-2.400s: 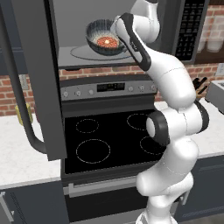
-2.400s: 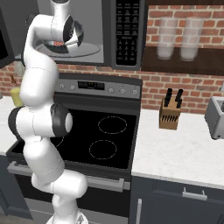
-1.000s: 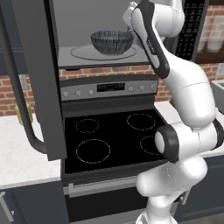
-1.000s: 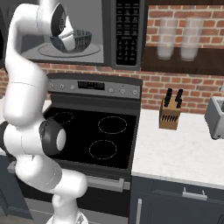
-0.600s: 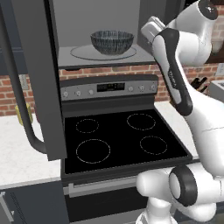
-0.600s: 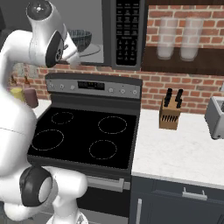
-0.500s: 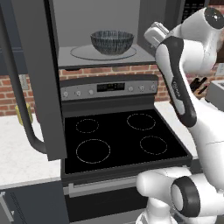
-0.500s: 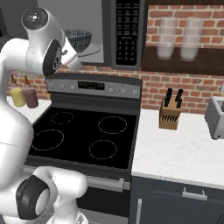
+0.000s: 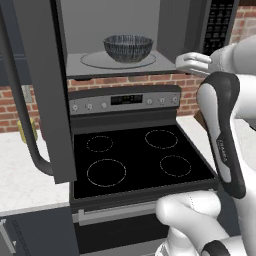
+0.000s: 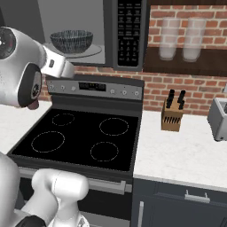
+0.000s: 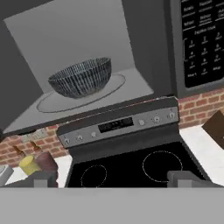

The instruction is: Open the microwave, place the bowl with waffle inside the microwave, then close the microwave door and turn it on.

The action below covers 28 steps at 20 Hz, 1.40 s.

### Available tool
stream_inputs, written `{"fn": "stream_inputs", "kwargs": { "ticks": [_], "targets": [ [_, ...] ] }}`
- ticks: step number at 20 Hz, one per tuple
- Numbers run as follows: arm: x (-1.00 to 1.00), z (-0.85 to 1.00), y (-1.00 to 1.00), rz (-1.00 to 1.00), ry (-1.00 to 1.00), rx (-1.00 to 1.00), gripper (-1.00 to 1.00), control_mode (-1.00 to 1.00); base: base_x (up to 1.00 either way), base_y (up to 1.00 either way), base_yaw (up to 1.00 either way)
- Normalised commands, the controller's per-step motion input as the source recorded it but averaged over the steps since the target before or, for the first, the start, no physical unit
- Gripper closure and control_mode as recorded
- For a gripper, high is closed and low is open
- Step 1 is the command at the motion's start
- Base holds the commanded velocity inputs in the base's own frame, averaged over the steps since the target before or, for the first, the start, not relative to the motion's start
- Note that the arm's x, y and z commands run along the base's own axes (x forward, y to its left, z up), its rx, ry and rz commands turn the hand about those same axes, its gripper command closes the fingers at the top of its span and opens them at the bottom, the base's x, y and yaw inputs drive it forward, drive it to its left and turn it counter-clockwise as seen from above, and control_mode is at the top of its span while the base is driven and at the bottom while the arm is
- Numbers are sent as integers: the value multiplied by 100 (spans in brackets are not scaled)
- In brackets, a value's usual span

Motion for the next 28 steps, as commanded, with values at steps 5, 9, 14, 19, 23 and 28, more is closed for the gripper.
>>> {"fn": "stream_inputs", "kwargs": {
  "ticks": [5,9,14,19,23,28],
  "targets": [
    [-89,41,22,14,-5,-35,-100,-100,0,0,0],
    [-27,22,39,0,0,-23,-100,-100,0,0,0],
    [-63,-7,17,0,-3,-12,-100,-100,0,0,0],
    [-58,-9,23,0,-9,-2,-100,-100,0,0,0],
    [-28,0,29,0,-6,0,-100,-100,0,0,0],
    [-17,0,33,0,-18,0,-100,-100,0,0,0]
  ]
}}
